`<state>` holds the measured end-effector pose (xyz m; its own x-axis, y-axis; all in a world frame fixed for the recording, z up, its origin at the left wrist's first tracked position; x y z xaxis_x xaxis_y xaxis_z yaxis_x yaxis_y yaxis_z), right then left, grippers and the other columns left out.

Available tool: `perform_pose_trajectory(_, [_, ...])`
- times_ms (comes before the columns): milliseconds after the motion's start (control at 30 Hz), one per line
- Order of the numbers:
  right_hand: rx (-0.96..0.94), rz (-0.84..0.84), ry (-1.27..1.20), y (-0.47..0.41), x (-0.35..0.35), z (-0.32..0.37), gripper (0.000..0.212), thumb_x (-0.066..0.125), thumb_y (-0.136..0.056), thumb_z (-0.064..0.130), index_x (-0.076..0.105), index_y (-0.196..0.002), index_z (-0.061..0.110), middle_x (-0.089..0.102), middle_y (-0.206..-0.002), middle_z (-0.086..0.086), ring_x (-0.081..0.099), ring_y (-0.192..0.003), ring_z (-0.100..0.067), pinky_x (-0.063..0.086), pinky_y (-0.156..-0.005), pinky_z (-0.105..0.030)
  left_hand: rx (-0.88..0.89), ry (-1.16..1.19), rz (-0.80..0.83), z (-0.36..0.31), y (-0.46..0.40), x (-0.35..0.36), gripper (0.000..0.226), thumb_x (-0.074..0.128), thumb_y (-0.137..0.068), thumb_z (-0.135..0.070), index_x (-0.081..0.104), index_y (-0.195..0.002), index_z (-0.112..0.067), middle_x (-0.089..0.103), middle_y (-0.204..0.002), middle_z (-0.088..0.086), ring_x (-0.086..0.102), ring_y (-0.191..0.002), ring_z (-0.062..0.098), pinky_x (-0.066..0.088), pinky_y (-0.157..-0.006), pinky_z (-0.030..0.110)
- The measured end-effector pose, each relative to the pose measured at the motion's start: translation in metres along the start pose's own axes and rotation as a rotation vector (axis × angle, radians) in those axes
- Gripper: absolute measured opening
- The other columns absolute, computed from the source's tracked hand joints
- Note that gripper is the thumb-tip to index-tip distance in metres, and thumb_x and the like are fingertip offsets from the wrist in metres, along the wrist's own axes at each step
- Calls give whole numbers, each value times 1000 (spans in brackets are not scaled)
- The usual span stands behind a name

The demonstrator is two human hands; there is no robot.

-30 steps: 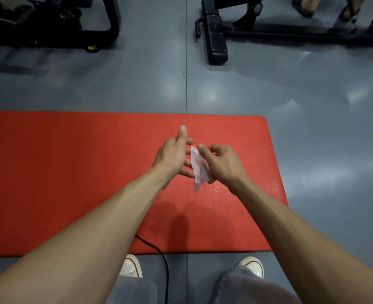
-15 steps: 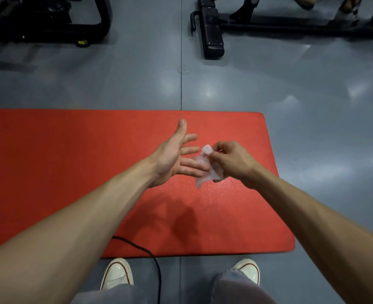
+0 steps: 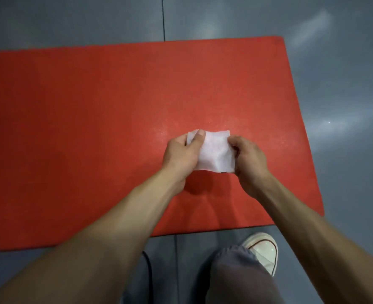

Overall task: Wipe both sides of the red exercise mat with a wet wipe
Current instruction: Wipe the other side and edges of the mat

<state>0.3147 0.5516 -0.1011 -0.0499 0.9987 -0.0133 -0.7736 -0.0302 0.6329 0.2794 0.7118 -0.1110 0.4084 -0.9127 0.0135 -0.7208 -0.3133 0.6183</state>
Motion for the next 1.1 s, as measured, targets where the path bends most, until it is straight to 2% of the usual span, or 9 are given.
perform_pose_trajectory(133, [58,189,54,3,-7,-36,36,52,-102,40,70,-91,11,71,-69,1,67,-59,-11,50,-52,-23,79,-179,36,26,-6,9,55,63,-89,-56,66,-91,-1,72,-87,10,67,-80,21,57,-82,56])
perform_pose_trajectory(267, [81,125,-79,-1,-14,-65,25,67,-96,19,67,-113,1,76,-90,-10,72,-70,-15,53,-54,-24,95,-195,95,41,-4,14,39,69,-93,-46,69,-80,-10,71,-79,7,64,-72,18,52,-70,42])
perform_pose_trajectory(367, [90,88,-249,-1,-16,-75,20,62,-98,16,67,-113,5,75,-100,-13,72,-84,-21,61,-71,-31,141,-290,78,47,-5,9,34,71,-85,-46,73,-88,-12,76,-86,14,72,-76,31,57,-75,52])
perform_pose_trajectory(467, [110,37,-343,2,-19,-82,30,64,-97,16,63,-120,-3,72,-112,-21,70,-98,-33,57,-88,-45,180,-407,44,48,-10,5,21,76,-89,-38,72,-81,-19,74,-75,4,67,-66,18,56,-69,48])
perform_pose_trajectory(633, [46,-139,-165,1,-33,-83,18,68,-95,15,68,-107,1,75,-96,-20,73,-86,-32,59,-76,-44,275,-629,-56,41,-13,12,21,74,-91,-38,65,-78,-24,63,-65,-11,55,-57,4,39,-56,26])
perform_pose_trajectory(767, [-23,-260,42,-3,-54,-79,12,69,-94,22,73,-95,10,77,-82,-5,75,-78,-23,60,-69,-40,461,-840,-15,29,-6,42,20,69,-92,-36,56,-83,-25,59,-67,-9,57,-64,14,40,-59,31])
perform_pose_trajectory(933, [-60,-193,66,2,-72,-66,42,65,-95,46,70,-89,5,67,-65,-9,64,-58,-17,50,-54,-33,566,-964,201,30,8,100,15,61,-93,-37,57,-90,-23,65,-80,-5,61,-74,21,44,-65,36])
perform_pose_trajectory(1000, [-77,-197,3,8,-85,-63,40,68,-94,43,69,-94,3,67,-66,-1,63,-60,-11,50,-55,-27,559,-958,297,36,15,120,14,61,-92,-37,57,-90,-23,63,-81,-6,58,-75,18,38,-64,33])
perform_pose_trajectory(1100, [-74,-269,-113,15,-116,-69,25,70,-94,29,68,-103,6,76,-85,-7,73,-77,-17,58,-69,-31,315,-689,671,55,28,151,9,66,-90,-23,64,-97,-29,62,-78,-13,55,-66,4,42,-63,25])
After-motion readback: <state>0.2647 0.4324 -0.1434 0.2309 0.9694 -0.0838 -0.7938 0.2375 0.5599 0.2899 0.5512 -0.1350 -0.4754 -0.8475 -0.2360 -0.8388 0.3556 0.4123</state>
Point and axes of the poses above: each hand's wrist, its own y-axis away from the middle knuckle, its own x-axis out of the palm, z = x × y, the point moved 7 cm from there along -y, towards the middle knuckle
